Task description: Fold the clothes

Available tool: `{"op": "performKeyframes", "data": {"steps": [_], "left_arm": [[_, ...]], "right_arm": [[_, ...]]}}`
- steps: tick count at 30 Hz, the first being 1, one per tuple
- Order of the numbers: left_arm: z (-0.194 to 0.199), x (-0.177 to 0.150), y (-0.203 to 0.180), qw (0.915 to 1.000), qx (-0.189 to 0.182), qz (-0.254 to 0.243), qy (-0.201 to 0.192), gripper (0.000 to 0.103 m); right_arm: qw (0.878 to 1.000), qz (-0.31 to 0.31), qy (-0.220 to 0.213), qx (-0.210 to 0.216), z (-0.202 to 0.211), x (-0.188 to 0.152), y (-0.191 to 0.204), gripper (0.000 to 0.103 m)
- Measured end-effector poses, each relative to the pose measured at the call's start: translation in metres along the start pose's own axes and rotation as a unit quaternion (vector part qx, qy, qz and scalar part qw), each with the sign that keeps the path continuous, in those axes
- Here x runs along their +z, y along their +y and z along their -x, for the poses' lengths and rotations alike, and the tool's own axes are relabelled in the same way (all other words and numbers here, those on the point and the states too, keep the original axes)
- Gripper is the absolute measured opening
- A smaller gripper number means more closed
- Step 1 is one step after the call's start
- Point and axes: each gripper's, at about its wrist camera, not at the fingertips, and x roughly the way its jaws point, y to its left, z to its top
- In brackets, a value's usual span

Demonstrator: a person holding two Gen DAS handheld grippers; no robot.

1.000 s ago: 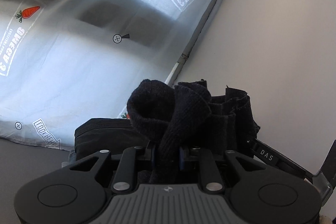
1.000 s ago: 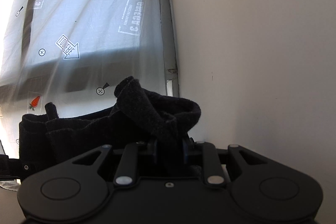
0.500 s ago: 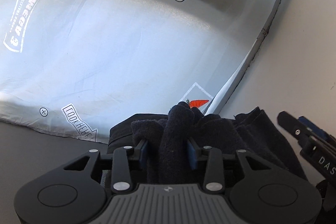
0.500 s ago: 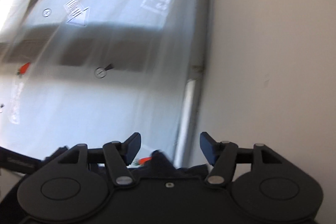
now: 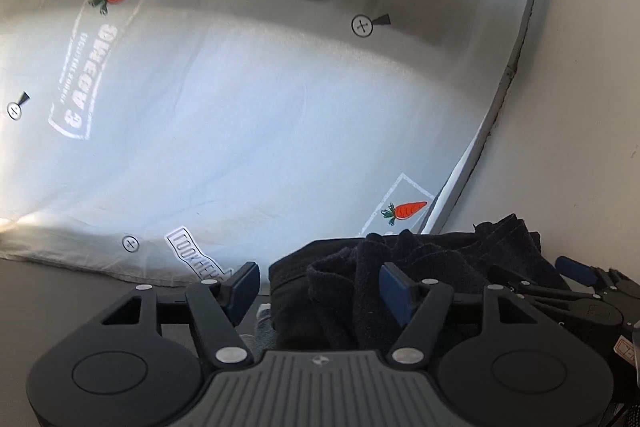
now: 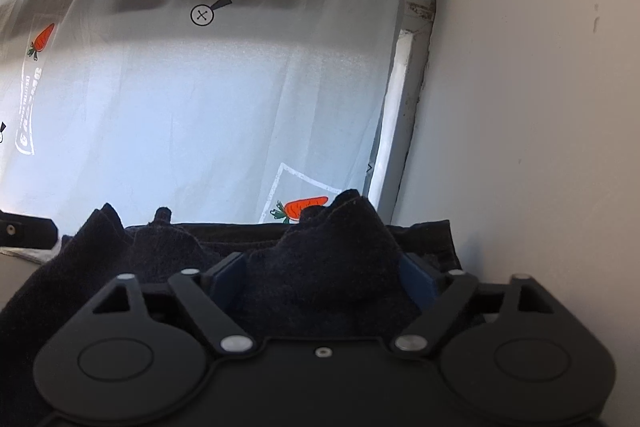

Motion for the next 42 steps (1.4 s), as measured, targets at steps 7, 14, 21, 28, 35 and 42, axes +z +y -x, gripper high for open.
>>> {"op": "performKeyframes", "data": {"steps": [7, 14, 21, 28, 35, 42], "left_arm": [[0.151, -0.016, 0.038, 0.9905, 0.028, -0.015, -0.134, 0.103], [0.261, -0.035, 0.059, 0.9799, 0.082, -0.066, -0.169, 0.103], [0.341, -0.057, 0.107, 0.9871, 0.091, -0.037, -0.127, 0.103], [0.42, -0.096, 0.185, 0.9886, 0.108, -0.057, -0.088, 0.103], [0.497, -0.13, 0.248, 0.9855, 0.144, -0.082, -0.034, 0.103], [0.557, -0.16, 0.282, 0.9889, 0.129, -0.074, -0.002, 0.103]], "right_arm": [[0.996, 0.011, -0.061, -0.064, 0.084, 0.012, 0.037, 0.103], [0.988, -0.085, -0.126, 0.034, 0.204, 0.013, 0.082, 0.103], [0.988, -0.049, -0.122, 0.086, 0.296, -0.005, 0.164, 0.103], [0.989, -0.057, -0.093, 0.095, 0.393, -0.046, 0.263, 0.103], [0.991, -0.093, -0.049, 0.086, 0.479, -0.083, 0.341, 0.103], [0.994, -0.082, -0.005, 0.076, 0.547, -0.115, 0.397, 0.103]]}}
